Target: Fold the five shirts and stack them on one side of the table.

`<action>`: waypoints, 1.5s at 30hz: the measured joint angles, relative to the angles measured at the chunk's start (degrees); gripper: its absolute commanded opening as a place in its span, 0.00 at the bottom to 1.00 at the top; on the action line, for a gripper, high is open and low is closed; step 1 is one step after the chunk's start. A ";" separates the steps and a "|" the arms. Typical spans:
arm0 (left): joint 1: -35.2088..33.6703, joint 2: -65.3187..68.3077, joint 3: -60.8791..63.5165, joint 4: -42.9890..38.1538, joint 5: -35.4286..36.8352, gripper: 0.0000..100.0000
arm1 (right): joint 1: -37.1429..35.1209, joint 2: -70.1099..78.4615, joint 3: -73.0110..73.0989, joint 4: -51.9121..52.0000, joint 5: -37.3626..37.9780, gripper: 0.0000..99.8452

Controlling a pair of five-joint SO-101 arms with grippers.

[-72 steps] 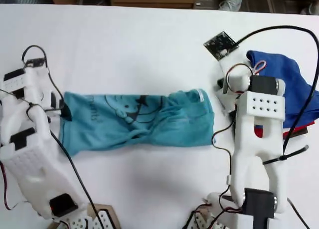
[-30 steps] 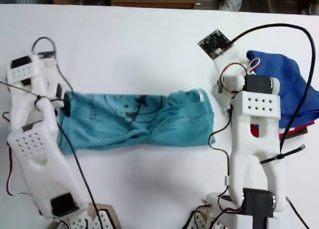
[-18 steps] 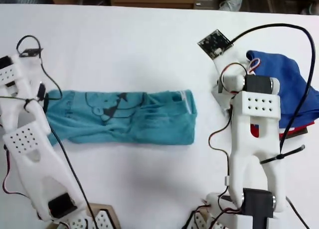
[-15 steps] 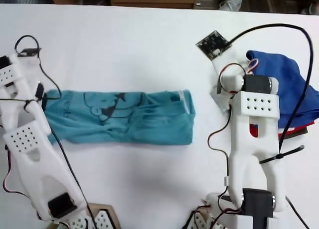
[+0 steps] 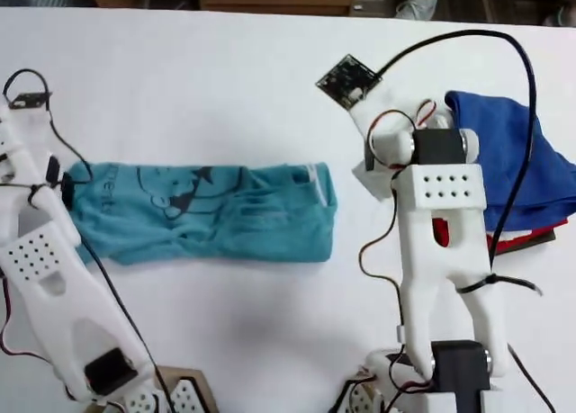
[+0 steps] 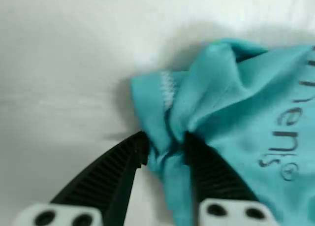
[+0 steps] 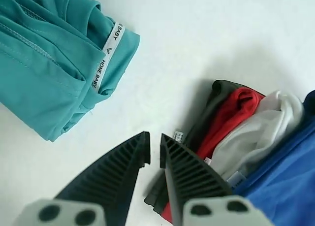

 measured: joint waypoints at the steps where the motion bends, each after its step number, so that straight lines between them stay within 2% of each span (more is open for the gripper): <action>1: -0.26 0.00 -0.09 0.00 0.00 0.26 | 0.00 0.00 0.00 0.00 0.00 0.05; 9: -2.64 0.79 -0.09 0.00 -3.34 0.26 | -0.44 0.00 0.00 0.00 0.00 0.05; 18: -0.70 4.75 0.09 -1.32 -3.60 0.26 | -7.82 0.00 -0.44 1.23 0.00 0.05; 21: 0.09 5.27 0.09 -1.32 -3.60 0.17 | -8.79 0.00 -2.73 2.64 0.00 0.05; 24: 1.05 5.27 0.09 -0.97 -3.52 0.01 | -9.05 0.00 -5.27 3.25 0.00 0.05; 28: 4.04 5.45 0.26 -0.62 -3.87 0.02 | -8.97 0.00 -8.88 4.13 0.00 0.05; 36: 5.27 5.80 -1.32 0.62 -3.87 0.02 | -8.97 0.00 -10.81 6.95 0.00 0.05; 40: 6.77 3.43 -0.79 0.70 -1.67 0.02 | -7.38 0.00 -10.81 8.53 0.00 0.05; 43: 9.67 -1.85 2.99 0.62 -1.23 0.02 | -4.57 -2.20 -10.81 8.53 0.00 0.02; 45: 14.33 -5.89 7.38 0.62 -1.14 0.02 | -2.20 -4.84 -10.81 8.53 0.00 0.02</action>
